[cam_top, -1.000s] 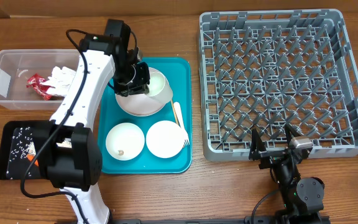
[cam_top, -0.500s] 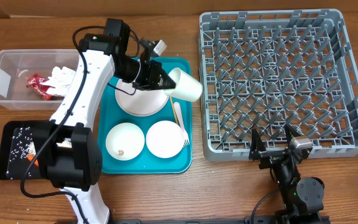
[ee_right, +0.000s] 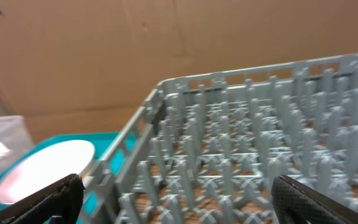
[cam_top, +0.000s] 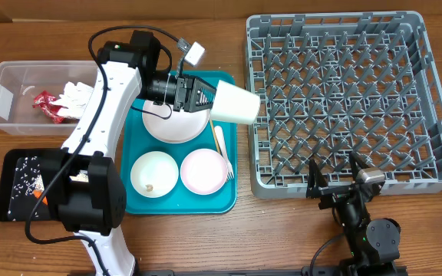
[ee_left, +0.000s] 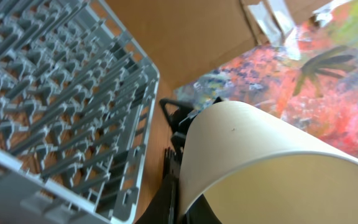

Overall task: Sort waste into correct bins and load items into the dishwasher rack
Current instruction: 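Lift the white cup and hold it out toward the rack, then move the right gripper to the held cup and grasp it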

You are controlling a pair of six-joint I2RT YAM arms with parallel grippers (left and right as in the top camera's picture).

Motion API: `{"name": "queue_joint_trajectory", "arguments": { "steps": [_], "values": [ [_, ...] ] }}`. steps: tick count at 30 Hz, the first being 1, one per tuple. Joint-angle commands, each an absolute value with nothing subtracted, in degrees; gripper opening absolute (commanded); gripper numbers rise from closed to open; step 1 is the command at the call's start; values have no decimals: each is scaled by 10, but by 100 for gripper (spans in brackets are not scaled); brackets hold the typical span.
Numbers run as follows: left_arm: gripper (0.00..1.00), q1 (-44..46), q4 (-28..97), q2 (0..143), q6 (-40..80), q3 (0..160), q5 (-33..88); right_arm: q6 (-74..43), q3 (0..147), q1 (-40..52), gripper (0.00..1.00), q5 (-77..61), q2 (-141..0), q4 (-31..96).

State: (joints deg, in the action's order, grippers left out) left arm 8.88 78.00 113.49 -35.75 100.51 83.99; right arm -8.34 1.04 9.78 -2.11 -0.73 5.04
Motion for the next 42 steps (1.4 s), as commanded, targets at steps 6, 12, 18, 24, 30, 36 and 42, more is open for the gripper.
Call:
{"name": "queue_joint_trajectory", "arguments": {
  "steps": [6, 12, 18, 24, 30, 36, 42],
  "values": [
    [4, 90, 791, 1134, -402, 1017, 884, -256, 5, 96, 100, -248, -2, 24],
    [4, 100, 790, 1134, -429, 1017, 884, -364, 28, 96, 100, -412, -2, -22],
    [4, 121, 796, 1134, -431, 1017, 884, -378, 104, 96, 100, -439, -14, -44],
    [4, 135, 816, 1134, -431, 1017, 897, -378, 189, 96, 100, -492, -106, -38],
    [4, 134, 842, 1134, -437, 1017, 894, -375, 323, 96, 100, -564, -280, 15],
    [4, 112, 855, 1134, -437, 1017, 895, -317, 439, 80, 100, -603, -417, 71],
    [4, 74, 874, 1134, -437, 1017, 896, -282, 466, 27, 100, -601, -506, 109]
  ]
}}
